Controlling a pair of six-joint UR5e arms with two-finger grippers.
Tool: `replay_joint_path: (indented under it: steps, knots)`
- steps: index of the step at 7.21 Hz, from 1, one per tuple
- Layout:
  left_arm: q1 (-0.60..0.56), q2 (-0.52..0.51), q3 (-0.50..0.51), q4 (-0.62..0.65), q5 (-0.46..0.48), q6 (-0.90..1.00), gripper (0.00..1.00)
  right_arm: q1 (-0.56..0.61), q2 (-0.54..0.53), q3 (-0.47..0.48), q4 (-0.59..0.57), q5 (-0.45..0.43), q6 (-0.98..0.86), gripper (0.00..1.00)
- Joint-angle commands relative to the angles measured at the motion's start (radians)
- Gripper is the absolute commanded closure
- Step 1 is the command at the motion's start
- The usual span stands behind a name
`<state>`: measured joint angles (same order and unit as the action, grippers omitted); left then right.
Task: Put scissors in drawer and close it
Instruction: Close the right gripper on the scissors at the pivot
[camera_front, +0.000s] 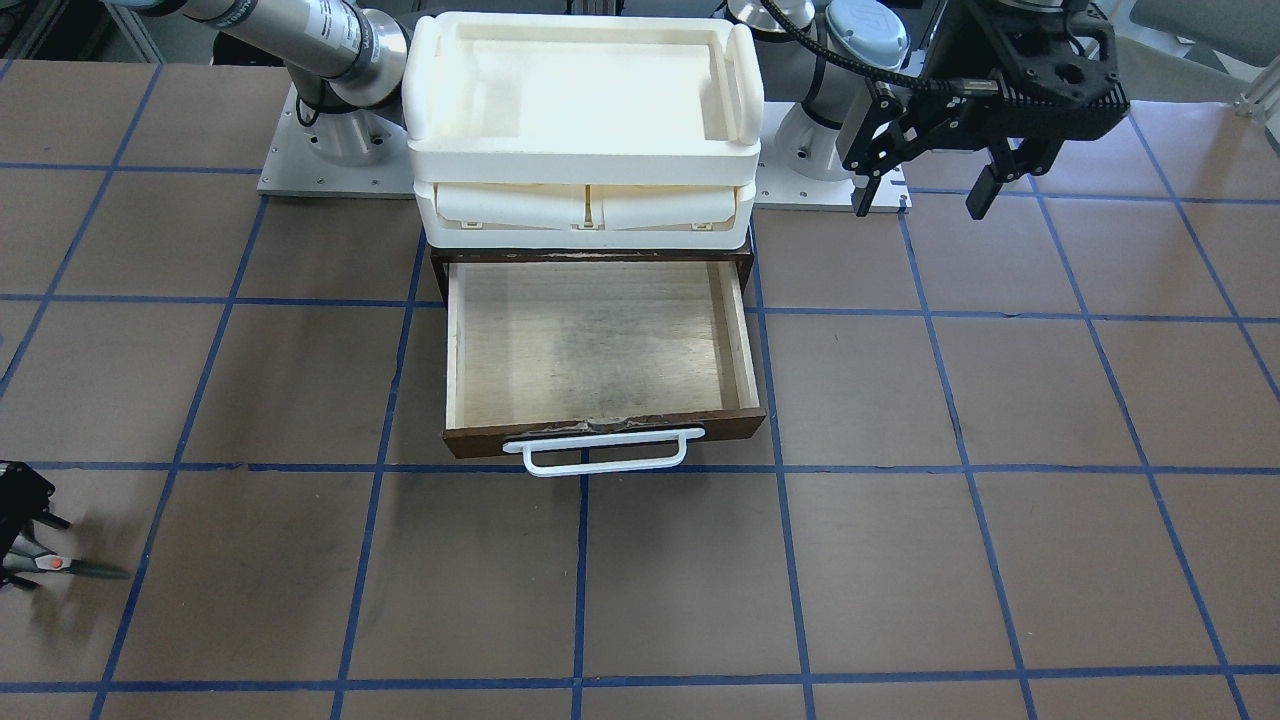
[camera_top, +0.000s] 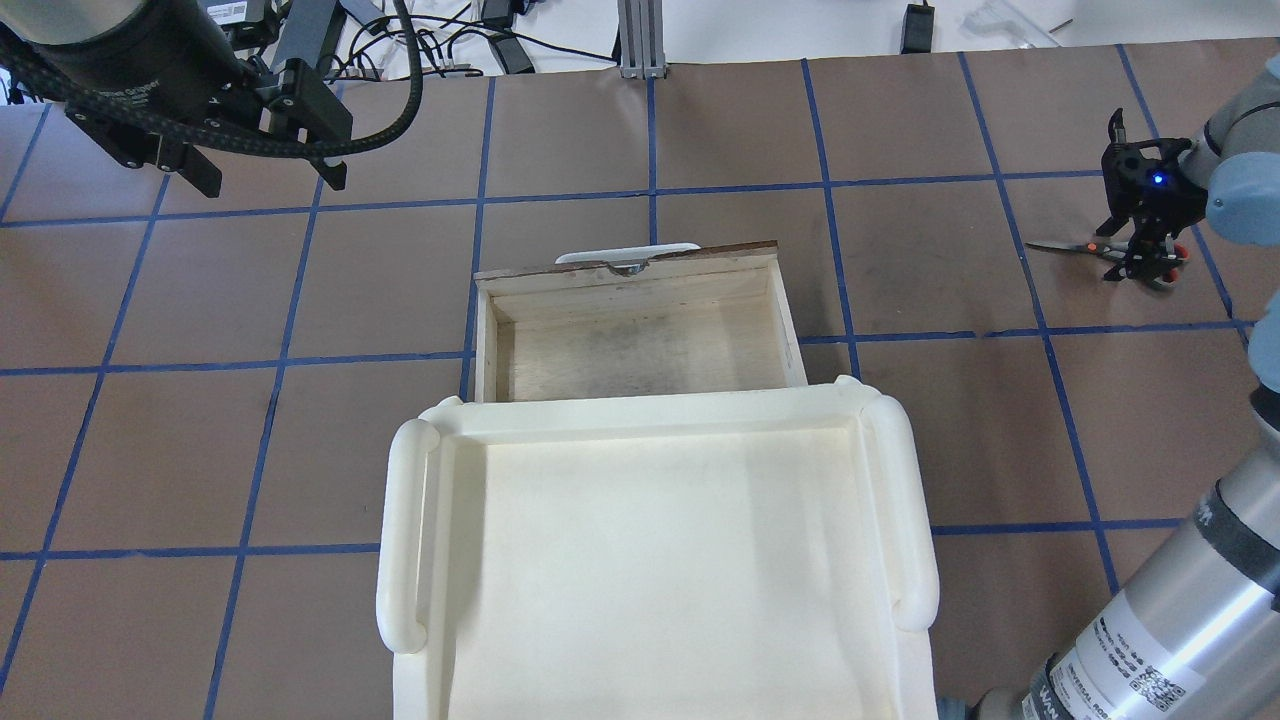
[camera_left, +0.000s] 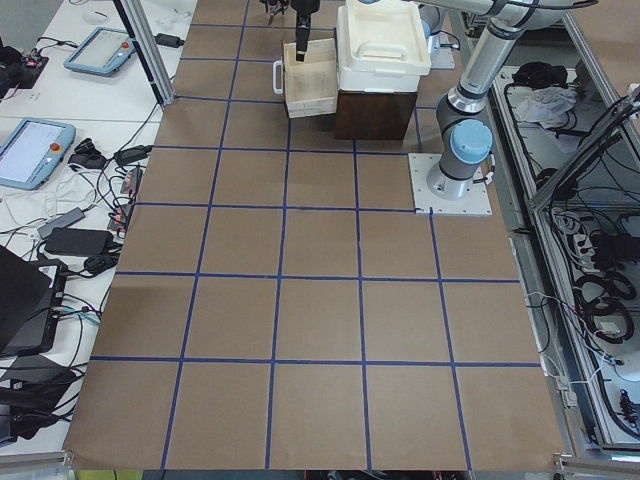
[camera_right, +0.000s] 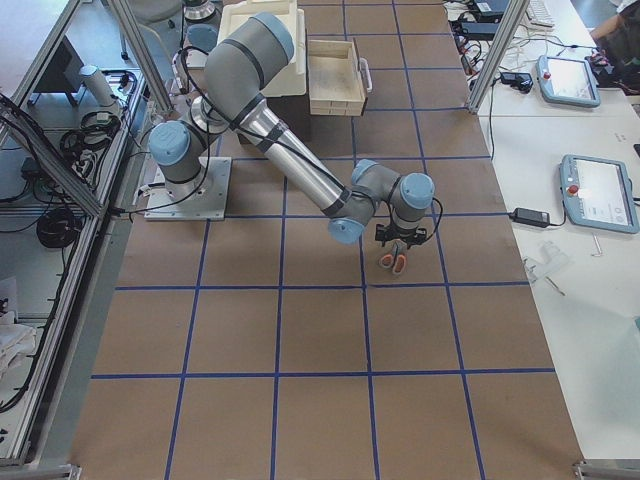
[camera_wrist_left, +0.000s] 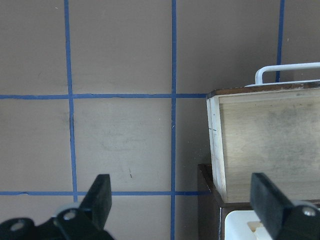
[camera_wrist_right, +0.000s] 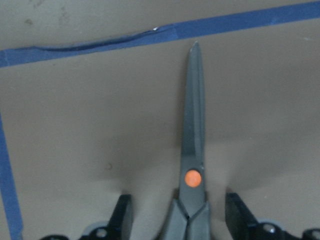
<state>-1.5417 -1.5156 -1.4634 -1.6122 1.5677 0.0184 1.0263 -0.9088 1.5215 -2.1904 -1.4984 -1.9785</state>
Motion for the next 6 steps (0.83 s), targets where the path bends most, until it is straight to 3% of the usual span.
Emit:
replay_joint_path:
  steps: [1, 2, 4, 6]
  knots:
    - [0.000, 0.000, 0.000, 0.000, 0.000, 0.000, 0.00, 0.000, 0.004, 0.002, -0.009, -0.003, 0.003, 0.81]
    - [0.000, 0.000, 0.000, 0.000, 0.000, 0.000, 0.00, 0.000, -0.001, 0.000, -0.011, -0.005, 0.003, 0.96]
    - [0.000, 0.000, 0.000, 0.000, 0.000, 0.000, 0.00, 0.008, -0.048, -0.001, 0.017, -0.034, 0.027, 1.00]
    - [0.000, 0.000, 0.000, 0.000, 0.000, 0.000, 0.00, 0.105, -0.158, -0.006, 0.107, -0.020, 0.174, 1.00]
